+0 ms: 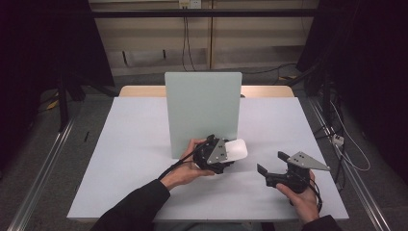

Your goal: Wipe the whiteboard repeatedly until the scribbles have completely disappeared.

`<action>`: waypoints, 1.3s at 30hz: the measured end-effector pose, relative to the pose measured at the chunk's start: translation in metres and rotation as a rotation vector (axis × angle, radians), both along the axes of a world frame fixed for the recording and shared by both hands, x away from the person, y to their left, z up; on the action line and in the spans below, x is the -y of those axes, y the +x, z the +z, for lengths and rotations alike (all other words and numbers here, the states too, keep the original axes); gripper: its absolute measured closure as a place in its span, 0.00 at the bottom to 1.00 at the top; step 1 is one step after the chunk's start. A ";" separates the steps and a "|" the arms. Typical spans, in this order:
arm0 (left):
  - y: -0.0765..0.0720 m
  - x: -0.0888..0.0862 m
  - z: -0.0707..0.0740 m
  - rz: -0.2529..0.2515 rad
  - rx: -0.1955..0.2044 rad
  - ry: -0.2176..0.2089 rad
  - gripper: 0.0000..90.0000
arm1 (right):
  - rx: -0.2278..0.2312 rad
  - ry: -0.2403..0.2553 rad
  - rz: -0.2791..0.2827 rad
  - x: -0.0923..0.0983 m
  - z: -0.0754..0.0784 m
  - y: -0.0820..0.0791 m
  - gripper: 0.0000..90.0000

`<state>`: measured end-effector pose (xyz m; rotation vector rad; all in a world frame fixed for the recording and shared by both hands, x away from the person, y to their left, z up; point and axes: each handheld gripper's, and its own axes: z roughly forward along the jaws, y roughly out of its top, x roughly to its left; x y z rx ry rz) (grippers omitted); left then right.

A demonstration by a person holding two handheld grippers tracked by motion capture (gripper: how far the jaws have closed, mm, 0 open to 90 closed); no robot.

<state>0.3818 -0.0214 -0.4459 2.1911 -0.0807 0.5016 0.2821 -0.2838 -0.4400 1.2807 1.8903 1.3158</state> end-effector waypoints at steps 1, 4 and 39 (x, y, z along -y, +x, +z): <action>-0.002 0.003 -0.004 -0.007 -0.003 0.017 0.34 | 0.000 0.000 0.001 0.000 0.000 0.000 0.08; -0.005 0.007 -0.009 -0.016 0.003 0.040 0.34 | 0.000 0.002 0.002 0.001 0.000 0.000 0.08; 0.010 -0.115 0.019 0.175 0.021 -0.118 0.34 | -0.003 -0.004 0.006 -0.002 0.000 0.000 0.08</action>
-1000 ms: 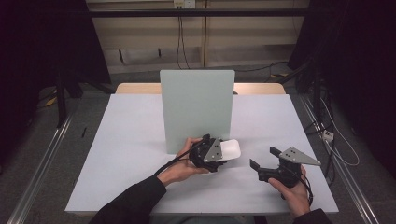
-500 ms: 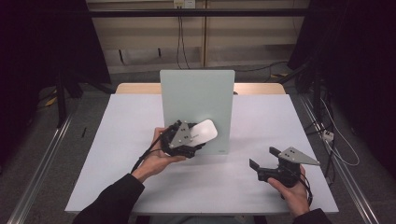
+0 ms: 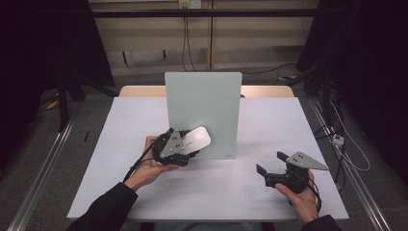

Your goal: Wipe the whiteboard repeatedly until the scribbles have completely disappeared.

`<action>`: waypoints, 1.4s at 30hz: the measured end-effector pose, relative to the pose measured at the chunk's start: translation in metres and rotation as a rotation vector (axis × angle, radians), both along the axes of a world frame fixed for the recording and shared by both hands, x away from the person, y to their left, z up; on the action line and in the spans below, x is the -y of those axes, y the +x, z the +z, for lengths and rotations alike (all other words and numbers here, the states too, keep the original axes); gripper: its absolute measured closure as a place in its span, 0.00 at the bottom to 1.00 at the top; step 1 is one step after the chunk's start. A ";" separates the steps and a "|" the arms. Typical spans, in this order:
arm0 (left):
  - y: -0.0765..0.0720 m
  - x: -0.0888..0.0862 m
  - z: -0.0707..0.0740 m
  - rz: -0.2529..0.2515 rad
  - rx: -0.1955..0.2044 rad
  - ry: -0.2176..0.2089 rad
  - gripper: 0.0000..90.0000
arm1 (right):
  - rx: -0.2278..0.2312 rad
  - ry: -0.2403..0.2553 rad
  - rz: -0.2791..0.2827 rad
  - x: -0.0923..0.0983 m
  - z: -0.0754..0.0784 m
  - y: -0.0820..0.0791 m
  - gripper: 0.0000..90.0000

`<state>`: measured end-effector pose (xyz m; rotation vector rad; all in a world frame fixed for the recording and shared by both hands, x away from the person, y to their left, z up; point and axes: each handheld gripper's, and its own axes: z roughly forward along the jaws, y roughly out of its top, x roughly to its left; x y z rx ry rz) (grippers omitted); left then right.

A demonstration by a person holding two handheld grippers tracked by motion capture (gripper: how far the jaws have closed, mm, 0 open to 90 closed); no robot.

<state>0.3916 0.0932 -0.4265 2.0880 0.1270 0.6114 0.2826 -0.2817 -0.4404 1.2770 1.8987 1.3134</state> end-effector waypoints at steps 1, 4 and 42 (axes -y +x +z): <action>-0.001 0.001 -0.003 -0.012 0.006 0.017 0.34 | 0.000 0.000 0.001 0.000 0.000 0.000 0.08; -0.004 0.006 -0.009 -0.032 0.028 0.056 0.34 | 0.000 0.001 -0.001 0.000 0.000 0.001 0.08; -0.004 -0.026 0.023 0.032 -0.050 -0.081 0.34 | -0.008 0.000 0.011 -0.004 -0.001 0.005 0.08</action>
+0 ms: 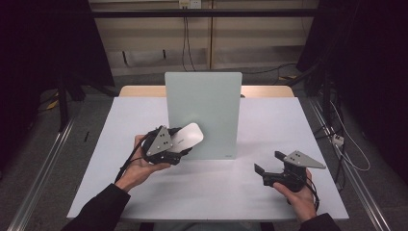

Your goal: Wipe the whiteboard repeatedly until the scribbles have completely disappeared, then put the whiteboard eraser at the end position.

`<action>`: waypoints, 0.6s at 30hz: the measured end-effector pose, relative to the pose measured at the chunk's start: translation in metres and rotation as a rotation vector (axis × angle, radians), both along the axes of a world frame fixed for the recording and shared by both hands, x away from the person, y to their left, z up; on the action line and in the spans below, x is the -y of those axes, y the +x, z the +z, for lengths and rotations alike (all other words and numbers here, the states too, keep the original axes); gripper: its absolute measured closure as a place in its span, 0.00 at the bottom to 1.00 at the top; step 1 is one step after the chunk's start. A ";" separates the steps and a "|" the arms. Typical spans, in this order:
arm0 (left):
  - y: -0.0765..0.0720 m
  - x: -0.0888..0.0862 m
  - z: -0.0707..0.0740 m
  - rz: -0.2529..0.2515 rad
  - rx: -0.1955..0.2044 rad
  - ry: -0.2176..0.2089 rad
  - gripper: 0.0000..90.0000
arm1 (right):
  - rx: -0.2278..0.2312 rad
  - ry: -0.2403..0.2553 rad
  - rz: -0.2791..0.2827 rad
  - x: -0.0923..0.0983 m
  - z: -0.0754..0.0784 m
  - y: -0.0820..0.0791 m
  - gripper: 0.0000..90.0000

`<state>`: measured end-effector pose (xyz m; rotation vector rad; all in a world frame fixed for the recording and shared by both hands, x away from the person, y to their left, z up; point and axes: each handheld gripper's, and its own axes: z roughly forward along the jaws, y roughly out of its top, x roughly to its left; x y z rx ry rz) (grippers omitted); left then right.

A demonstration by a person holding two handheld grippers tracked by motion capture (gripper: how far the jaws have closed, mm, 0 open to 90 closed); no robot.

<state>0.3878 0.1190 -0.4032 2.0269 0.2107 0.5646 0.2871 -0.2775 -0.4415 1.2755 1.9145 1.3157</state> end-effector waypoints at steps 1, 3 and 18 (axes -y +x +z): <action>-0.001 0.000 -0.001 0.001 -0.011 0.005 0.34 | -0.002 0.001 -0.002 0.000 0.000 0.000 0.08; -0.001 -0.001 -0.002 0.001 -0.043 0.016 0.34 | -0.002 0.002 -0.002 0.000 0.000 0.000 0.08; -0.008 -0.002 -0.006 -0.001 -0.219 0.028 0.34 | 0.000 0.001 0.005 0.001 0.001 -0.002 0.08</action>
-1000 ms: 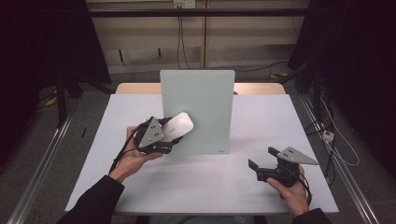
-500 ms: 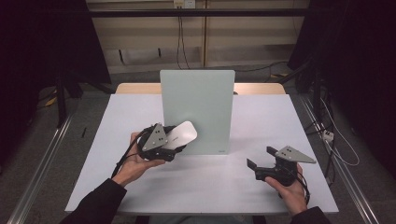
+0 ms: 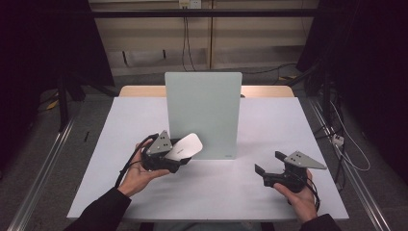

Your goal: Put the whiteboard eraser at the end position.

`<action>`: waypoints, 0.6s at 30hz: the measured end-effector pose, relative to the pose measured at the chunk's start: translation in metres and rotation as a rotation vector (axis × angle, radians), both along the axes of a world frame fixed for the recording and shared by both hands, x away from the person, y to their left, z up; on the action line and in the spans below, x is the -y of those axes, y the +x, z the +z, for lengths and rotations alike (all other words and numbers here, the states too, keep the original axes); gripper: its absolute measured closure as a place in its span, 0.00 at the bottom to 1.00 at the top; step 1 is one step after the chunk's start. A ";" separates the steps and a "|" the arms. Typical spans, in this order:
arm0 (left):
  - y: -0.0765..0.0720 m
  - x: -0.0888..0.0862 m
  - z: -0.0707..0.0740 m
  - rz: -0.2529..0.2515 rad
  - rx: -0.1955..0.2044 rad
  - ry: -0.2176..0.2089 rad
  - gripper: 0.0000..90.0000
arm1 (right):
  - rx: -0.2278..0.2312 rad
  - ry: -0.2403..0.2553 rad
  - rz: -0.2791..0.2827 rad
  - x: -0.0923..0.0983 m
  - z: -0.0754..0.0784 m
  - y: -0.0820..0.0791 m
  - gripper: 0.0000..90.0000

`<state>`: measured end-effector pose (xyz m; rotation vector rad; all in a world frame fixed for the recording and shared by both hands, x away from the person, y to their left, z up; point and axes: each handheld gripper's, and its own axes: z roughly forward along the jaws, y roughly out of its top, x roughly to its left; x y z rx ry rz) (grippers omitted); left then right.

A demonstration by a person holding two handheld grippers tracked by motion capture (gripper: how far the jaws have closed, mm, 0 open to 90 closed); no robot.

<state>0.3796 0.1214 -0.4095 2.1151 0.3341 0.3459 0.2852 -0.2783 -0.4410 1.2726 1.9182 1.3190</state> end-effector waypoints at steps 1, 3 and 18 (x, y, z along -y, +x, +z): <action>0.000 0.000 0.000 -0.003 -0.008 -0.002 0.34 | 0.000 0.000 0.000 0.000 0.000 0.000 0.08; -0.001 0.000 0.001 -0.012 -0.034 -0.006 0.34 | 0.002 -0.001 0.002 -0.001 0.000 0.001 0.08; -0.007 0.014 -0.003 -0.068 -0.174 0.034 0.34 | 0.002 -0.005 0.011 -0.001 -0.001 0.001 0.08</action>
